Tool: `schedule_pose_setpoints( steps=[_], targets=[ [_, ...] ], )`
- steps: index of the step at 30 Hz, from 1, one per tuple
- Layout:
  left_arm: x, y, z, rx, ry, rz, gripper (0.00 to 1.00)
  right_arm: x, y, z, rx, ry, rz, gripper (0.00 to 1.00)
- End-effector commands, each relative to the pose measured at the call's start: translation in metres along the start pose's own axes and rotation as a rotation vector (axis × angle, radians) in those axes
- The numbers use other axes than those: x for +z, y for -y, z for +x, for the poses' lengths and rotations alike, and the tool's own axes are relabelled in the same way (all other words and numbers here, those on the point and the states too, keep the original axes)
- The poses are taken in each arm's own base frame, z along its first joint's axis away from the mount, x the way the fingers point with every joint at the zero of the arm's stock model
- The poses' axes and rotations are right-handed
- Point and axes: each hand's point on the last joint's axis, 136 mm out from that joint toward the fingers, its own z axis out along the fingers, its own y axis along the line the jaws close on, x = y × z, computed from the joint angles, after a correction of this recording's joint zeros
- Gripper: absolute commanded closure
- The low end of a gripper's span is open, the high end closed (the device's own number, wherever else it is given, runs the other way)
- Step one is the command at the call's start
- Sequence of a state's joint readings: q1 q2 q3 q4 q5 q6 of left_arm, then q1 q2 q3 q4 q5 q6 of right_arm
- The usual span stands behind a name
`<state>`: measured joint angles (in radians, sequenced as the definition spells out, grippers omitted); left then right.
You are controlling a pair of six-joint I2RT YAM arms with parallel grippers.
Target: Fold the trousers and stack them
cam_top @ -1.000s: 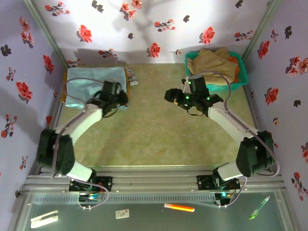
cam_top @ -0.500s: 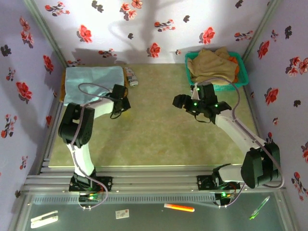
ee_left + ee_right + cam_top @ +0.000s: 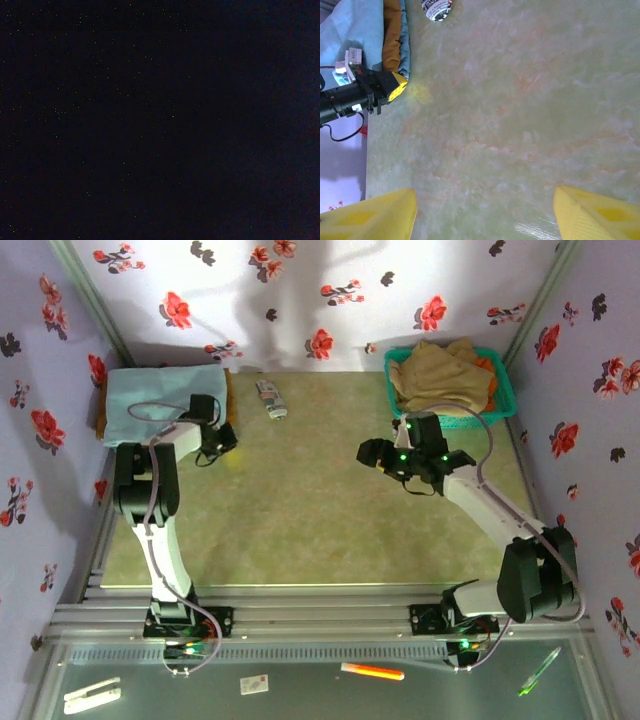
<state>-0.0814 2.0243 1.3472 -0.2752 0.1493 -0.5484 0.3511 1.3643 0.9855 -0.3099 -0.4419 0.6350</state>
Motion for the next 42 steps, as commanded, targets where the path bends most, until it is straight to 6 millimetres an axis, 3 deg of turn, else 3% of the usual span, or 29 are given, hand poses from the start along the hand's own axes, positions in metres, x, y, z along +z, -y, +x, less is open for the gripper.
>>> schedule_pose_setpoints(
  steps=[1,4,9,12,15,19,23,30,39,42],
  targets=[
    [-0.034,0.006,0.015,0.066,0.063,0.012,0.99,-0.001,-0.008,-0.009,-0.016,0.017,-0.028,0.27],
    [-0.07,-0.012,0.025,0.016,0.169,-0.007,0.9,-0.001,-0.008,-0.009,-0.014,0.015,-0.027,0.27],
    [-0.12,-0.109,0.019,-0.277,0.33,-0.233,0.88,0.001,-0.013,-0.01,-0.009,0.007,-0.044,0.27],
    [-0.139,-0.151,0.002,-0.436,0.411,-0.291,0.92,0.002,-0.017,-0.013,-0.01,0.009,-0.052,0.27],
    [-0.148,-0.175,-0.023,-0.526,0.456,-0.307,0.96,0.004,-0.018,-0.014,-0.013,0.002,-0.051,0.26],
    [-0.124,-0.201,-0.049,-0.595,0.414,-0.333,1.0,0.005,-0.017,-0.016,-0.019,0.006,-0.036,0.26],
    [-0.082,-0.208,-0.074,-0.581,0.294,-0.315,1.0,0.002,-0.014,-0.021,-0.031,0.018,-0.009,0.26],
    [-0.027,-0.172,-0.104,-0.402,0.173,-0.273,1.0,-0.005,-0.003,-0.037,-0.014,0.054,0.02,0.25],
    [-0.011,-0.132,-0.15,-0.266,0.209,-0.209,1.0,-0.003,-0.002,-0.041,-0.005,0.055,0.013,0.25],
    [-0.012,-0.128,-0.152,-0.247,0.201,-0.204,1.0,-0.008,-0.002,-0.039,-0.012,0.057,0.019,0.25]
  ],
)
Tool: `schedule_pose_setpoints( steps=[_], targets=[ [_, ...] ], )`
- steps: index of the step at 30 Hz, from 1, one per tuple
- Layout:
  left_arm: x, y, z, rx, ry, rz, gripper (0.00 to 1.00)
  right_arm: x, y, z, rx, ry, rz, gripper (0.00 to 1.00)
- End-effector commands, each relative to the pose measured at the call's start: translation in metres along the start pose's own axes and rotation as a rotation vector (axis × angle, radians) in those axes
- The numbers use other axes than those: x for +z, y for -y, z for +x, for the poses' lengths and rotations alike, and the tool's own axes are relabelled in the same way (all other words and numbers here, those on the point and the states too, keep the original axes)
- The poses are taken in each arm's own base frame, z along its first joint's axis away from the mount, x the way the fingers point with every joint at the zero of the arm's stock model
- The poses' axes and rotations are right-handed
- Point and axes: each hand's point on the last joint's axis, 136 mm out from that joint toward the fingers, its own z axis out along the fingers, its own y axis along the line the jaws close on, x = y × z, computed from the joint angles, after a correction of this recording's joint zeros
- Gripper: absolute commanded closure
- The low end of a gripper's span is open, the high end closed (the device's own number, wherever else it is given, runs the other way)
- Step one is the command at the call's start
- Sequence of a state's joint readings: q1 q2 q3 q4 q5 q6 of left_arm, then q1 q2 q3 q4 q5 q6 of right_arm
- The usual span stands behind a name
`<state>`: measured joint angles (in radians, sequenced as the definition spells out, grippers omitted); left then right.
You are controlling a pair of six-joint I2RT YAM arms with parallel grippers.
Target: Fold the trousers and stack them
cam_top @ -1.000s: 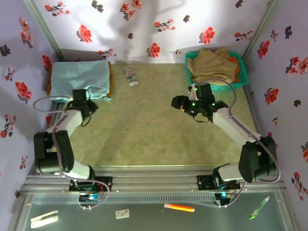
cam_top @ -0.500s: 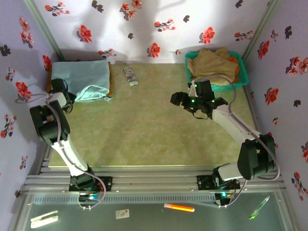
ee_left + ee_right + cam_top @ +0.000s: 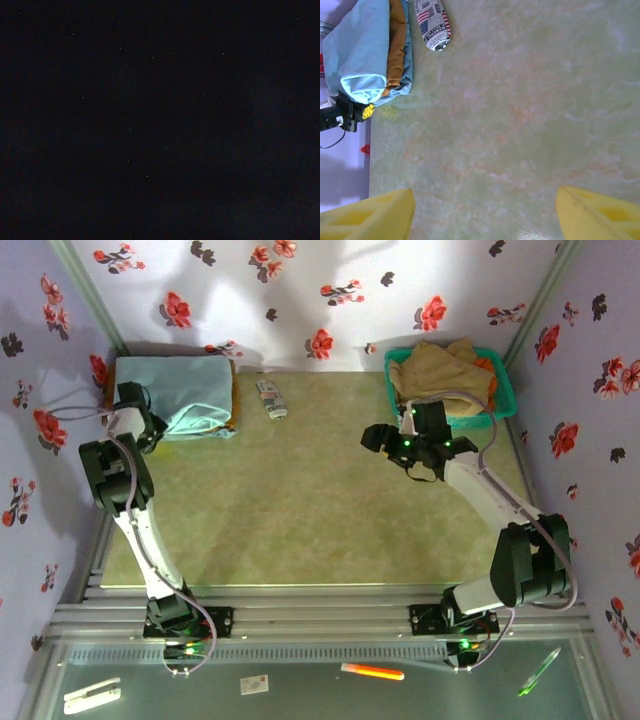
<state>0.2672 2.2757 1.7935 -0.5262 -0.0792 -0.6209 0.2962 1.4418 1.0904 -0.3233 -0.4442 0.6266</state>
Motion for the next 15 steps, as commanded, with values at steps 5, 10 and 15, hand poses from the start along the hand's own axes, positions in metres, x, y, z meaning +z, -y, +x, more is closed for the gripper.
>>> schedule_pose_setpoints(
  steps=[5,10,15],
  targets=[
    [-0.055,0.041,0.025,0.076,0.05,0.212,0.84,-0.024,-0.005,-0.003,-0.046,0.037,0.024,0.25],
    [-0.145,0.016,0.069,0.035,0.133,0.313,0.39,-0.052,-0.027,-0.012,-0.097,0.095,-0.01,0.23],
    [-0.239,0.01,0.114,0.177,0.293,0.369,0.01,-0.101,-0.055,-0.024,-0.233,0.262,-0.021,0.01]
  ],
)
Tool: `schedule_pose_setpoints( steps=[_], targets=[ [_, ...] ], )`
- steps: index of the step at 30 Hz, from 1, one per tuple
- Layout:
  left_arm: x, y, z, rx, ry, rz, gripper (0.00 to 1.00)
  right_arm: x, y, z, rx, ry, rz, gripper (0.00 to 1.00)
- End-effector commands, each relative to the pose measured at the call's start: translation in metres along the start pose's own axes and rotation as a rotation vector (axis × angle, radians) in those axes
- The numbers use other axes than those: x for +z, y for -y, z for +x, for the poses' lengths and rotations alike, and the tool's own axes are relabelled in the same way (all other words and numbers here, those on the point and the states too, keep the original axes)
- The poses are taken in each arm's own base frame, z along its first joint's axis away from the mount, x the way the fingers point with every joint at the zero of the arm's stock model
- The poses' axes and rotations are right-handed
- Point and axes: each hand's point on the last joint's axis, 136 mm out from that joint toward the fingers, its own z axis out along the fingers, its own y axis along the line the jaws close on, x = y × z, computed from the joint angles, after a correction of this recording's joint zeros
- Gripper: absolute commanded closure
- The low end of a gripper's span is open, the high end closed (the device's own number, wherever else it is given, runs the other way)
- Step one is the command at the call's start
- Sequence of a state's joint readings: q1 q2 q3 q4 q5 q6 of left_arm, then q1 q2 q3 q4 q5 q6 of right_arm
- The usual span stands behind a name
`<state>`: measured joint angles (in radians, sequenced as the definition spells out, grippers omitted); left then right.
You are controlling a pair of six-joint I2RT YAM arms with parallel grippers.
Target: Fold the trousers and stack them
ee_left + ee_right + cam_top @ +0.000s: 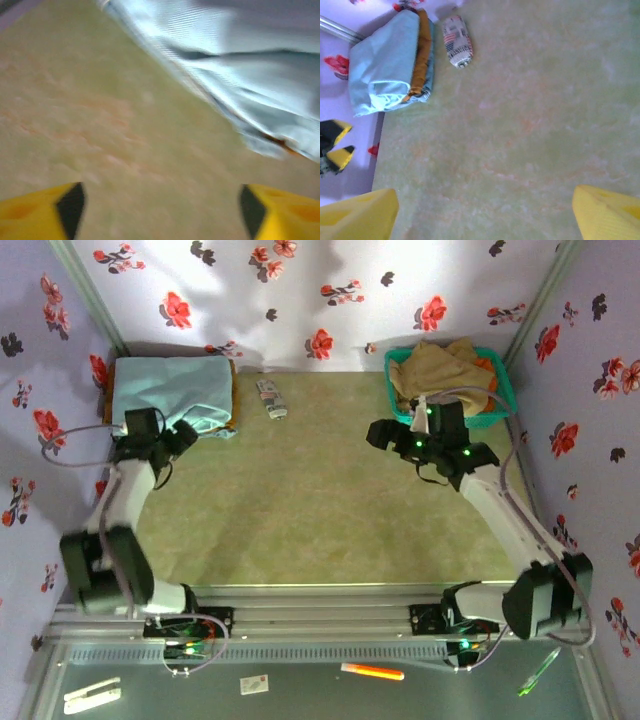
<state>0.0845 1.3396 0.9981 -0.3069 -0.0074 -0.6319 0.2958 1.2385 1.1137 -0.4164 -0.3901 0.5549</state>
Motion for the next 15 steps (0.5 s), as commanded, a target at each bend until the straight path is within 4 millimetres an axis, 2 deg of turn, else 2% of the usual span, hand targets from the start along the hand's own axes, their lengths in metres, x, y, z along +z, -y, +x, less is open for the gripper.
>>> schedule_pose_setpoints(
  steps=[1,4,6,8,9,12,14,15],
  targets=[
    [-0.046,0.015,0.006,0.106,0.119,0.02,0.01,-0.041,-0.018,-0.025,-0.123,0.166,0.035,0.01],
    [-0.074,0.015,0.006,0.096,0.223,0.035,0.01,-0.055,0.01,-0.033,-0.079,0.306,0.178,0.01],
    [-0.077,0.005,0.009,0.049,0.325,0.076,0.01,-0.061,0.035,-0.034,-0.074,0.388,0.279,0.01],
    [-0.081,-0.004,0.013,0.057,0.415,0.107,0.0,-0.071,0.054,-0.035,0.001,0.477,0.342,0.01],
    [-0.081,-0.014,0.015,0.045,0.458,0.093,0.01,-0.079,0.062,-0.036,0.037,0.529,0.366,0.01],
    [-0.079,-0.022,0.015,0.134,0.682,0.159,0.01,-0.099,0.091,-0.034,0.168,0.699,0.437,0.01],
    [-0.076,-0.032,0.02,0.201,0.787,0.139,0.01,-0.108,0.094,-0.041,0.114,0.81,0.424,0.01],
    [-0.067,-0.037,0.024,0.257,0.782,0.097,0.01,-0.109,0.093,-0.045,0.041,0.852,0.424,0.01]
  ],
)
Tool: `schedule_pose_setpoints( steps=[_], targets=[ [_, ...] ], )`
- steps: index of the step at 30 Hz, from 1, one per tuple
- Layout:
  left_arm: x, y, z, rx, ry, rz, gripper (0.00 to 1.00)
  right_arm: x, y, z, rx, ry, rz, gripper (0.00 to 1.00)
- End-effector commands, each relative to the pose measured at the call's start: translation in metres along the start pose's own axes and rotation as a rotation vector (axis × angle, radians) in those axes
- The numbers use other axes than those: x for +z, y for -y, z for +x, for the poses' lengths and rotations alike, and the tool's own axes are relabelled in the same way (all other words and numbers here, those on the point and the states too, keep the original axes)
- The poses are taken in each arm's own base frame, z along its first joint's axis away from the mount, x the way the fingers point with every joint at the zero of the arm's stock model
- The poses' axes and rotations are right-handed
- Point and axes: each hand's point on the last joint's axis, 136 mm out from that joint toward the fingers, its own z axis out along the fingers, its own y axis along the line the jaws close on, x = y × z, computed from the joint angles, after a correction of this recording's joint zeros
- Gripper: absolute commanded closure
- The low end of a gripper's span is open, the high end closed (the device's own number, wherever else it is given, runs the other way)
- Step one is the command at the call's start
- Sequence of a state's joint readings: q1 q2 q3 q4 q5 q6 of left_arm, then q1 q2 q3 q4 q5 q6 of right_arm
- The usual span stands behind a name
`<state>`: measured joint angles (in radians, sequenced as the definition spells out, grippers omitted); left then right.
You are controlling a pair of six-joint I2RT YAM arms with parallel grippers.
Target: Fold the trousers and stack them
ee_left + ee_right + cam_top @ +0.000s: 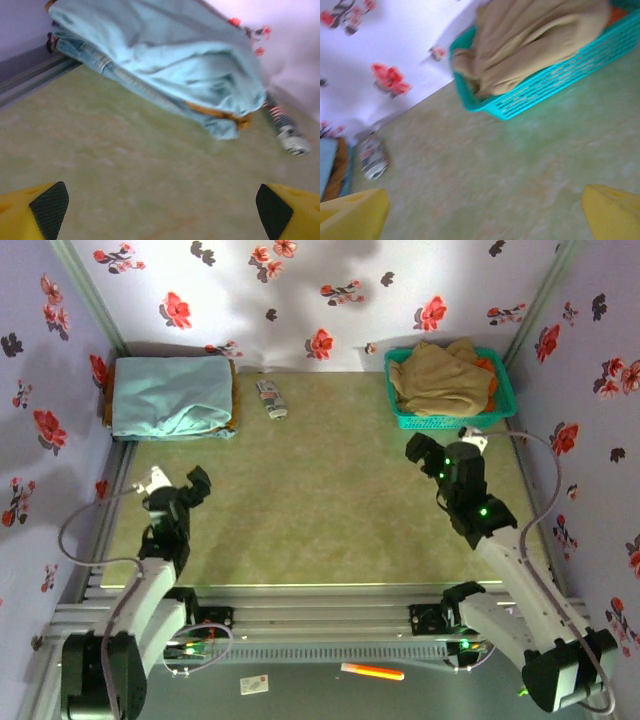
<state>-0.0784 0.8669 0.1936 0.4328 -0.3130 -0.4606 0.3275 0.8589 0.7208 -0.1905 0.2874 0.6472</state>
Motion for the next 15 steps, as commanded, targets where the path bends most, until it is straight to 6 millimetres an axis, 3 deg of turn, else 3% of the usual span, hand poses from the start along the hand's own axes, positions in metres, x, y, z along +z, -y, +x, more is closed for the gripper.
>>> schedule_pose_setpoints(
  steps=[1,3,7,12,15],
  targets=[
    [-0.002,0.008,-0.056,0.148,0.312,0.0,0.01,-0.008,0.01,-0.049,-0.022,0.331,0.028,0.01],
    [0.018,0.009,-0.04,0.26,0.227,-0.024,0.01,-0.003,0.019,-0.049,-0.133,0.389,0.073,0.01],
    [0.035,0.016,-0.045,0.316,0.191,-0.038,0.01,0.014,0.039,-0.033,-0.342,0.369,0.196,0.01],
    [0.046,-0.005,-0.012,0.333,0.076,-0.085,0.0,0.045,0.053,-0.009,-0.529,0.301,0.249,0.01],
    [0.051,-0.01,-0.016,0.292,0.109,-0.075,0.01,0.068,0.063,0.012,-0.58,0.238,0.213,0.01]
  ],
)
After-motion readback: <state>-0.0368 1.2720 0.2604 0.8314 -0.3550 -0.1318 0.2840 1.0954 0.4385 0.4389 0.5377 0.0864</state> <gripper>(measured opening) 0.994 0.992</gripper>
